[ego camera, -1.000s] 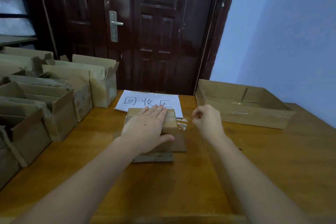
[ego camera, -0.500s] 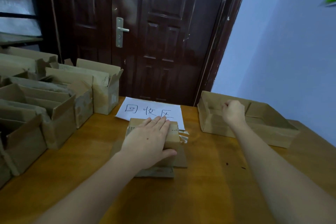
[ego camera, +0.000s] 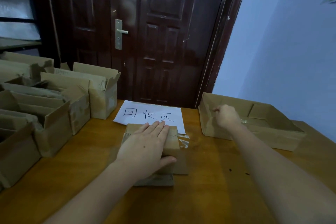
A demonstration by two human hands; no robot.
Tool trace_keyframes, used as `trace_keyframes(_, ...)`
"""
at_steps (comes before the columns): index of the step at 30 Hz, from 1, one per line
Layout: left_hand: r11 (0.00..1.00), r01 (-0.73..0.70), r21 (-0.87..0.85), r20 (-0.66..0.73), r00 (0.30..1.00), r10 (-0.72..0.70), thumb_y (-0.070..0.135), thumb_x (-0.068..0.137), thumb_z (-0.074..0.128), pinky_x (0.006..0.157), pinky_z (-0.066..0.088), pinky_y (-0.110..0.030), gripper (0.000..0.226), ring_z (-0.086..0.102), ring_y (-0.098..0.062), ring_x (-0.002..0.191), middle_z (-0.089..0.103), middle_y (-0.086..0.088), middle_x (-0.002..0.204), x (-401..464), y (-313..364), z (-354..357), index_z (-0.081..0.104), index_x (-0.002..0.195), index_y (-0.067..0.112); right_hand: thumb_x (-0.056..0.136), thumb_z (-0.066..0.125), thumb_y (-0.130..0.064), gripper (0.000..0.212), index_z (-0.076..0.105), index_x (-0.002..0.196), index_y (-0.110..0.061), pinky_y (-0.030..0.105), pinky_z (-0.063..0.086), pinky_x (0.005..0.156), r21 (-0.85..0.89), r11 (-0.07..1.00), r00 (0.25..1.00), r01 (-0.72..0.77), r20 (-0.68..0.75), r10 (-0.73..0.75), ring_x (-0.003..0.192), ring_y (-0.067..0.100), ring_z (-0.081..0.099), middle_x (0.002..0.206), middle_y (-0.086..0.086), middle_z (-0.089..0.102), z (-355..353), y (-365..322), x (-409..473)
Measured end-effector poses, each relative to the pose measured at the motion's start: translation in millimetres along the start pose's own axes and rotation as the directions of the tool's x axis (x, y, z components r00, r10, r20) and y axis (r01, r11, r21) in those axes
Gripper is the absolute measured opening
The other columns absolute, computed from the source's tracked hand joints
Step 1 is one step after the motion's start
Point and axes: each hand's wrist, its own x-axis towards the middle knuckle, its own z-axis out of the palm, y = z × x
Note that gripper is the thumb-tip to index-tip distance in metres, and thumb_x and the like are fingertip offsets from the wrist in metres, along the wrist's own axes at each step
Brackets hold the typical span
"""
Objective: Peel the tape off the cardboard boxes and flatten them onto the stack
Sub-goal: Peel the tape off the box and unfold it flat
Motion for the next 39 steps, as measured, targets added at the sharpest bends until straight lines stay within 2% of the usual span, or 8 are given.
trace_keyframes(3,1.0,0.002,0.009,-0.004,1.0,-0.002,0.09,0.087,0.02,0.116,-0.006,-0.035,0.104,0.01,-0.016,0.158,0.008,0.001,0.173,-0.4,-0.5,0.0,0.001,0.165,0.024,0.105,0.04,-0.014,0.038,0.065,0.133,-0.019,0.037,0.056,0.079,-0.01,0.999,0.998,0.048,-0.034,-0.048,0.102,0.03,0.065,0.126,0.012,0.066,-7.7,0.8,-3.4)
trace_keyframes(7,1.0,0.009,0.015,0.014,1.0,-0.009,0.09,0.087,0.022,0.116,-0.004,-0.035,0.104,0.012,-0.017,0.158,0.01,0.001,0.173,0.1,0.7,-3.7,0.003,0.165,0.023,0.104,0.043,-0.011,0.039,0.06,0.139,-0.014,0.039,0.047,0.107,0.006,0.97,0.97,0.245,-0.011,-0.245,0.128,0.029,0.057,0.146,0.008,0.056,-16.5,-18.0,-30.4)
trace_keyframes(10,1.0,0.007,0.013,0.033,0.999,-0.007,0.088,0.088,0.025,0.117,-0.003,-0.035,0.104,0.012,-0.017,0.158,0.011,0.0,0.173,0.7,2.0,-7.4,0.005,0.165,0.021,0.105,0.045,-0.02,0.042,0.052,0.147,-0.019,0.038,0.044,0.112,0.094,0.881,0.879,0.463,0.084,-0.47,0.129,0.021,0.058,0.158,-0.002,0.043,-17.4,-48.3,-73.2)
trace_keyframes(14,1.0,0.001,-0.001,0.044,0.999,-0.001,0.085,0.091,0.029,0.127,0.006,-0.039,0.103,0.013,-0.017,0.158,0.016,-0.002,0.172,-2.2,1.1,-14.7,0.011,0.165,0.016,0.103,0.042,-0.042,0.058,0.033,0.157,-0.027,0.022,0.018,0.12,0.241,0.769,0.726,0.593,0.253,-0.639,0.15,0.005,0.024,0.163,-0.011,0.03,-17.4,-82.4,-132.4)
trace_keyframes(17,0.999,0.02,-0.034,0.068,0.998,-0.018,0.081,0.092,0.038,0.129,0.011,-0.04,0.098,0.015,-0.019,0.158,0.019,-0.004,0.171,-1.3,3.8,-21.6,0.016,0.163,0.017,0.095,0.05,-0.043,0.075,0.02,0.162,-0.026,0.022,0.018,0.121,0.256,0.779,0.714,0.572,0.313,-0.627,0.152,0.005,0.019,0.167,-0.009,0.021,-20.4,-90.7,-154.4)
trace_keyframes(22,0.999,0.046,0.028,0.033,0.998,-0.047,0.084,0.084,0.05,0.119,0.029,-0.041,0.088,0.041,-0.019,0.14,0.047,0.002,0.153,-9.9,-15.2,-38.1,0.043,0.148,0.023,0.099,0.05,-0.044,0.072,0.018,0.161,-0.028,0.031,0.024,0.122,0.17,0.79,0.719,0.59,0.335,-0.609,0.151,0.011,0.022,0.168,-0.006,0.02,-26.5,-87.2,-163.7)
trace_keyframes(33,0.992,0.017,-0.126,0.04,0.999,-0.012,0.076,0.092,0.048,0.12,0.026,-0.032,0.084,0.031,-0.015,0.151,0.033,0.007,0.166,-36.7,-42.5,-31.9,0.029,0.16,0.03,0.096,0.05,-0.055,0.07,0.031,0.158,-0.026,0.033,0.028,0.122,0.07,0.78,0.753,0.622,0.22,-0.621,0.151,0.011,0.024,0.165,-0.004,0.028,-17.7,-98.1,-175.7)
trace_keyframes(39,0.986,-0.04,-0.162,-0.119,0.993,0.021,0.063,0.093,0.052,0.098,0.046,-0.026,0.056,0.054,-0.008,0.121,0.061,0.017,0.133,-37.3,-42.1,-52.2,0.049,0.143,0.038,0.097,0.06,-0.048,0.068,0.035,0.156,-0.026,0.027,0.025,0.119,0.018,0.749,0.747,0.663,0.065,-0.662,0.15,0.008,0.027,0.163,-0.006,0.034,-25.3,-94.4,-181.6)
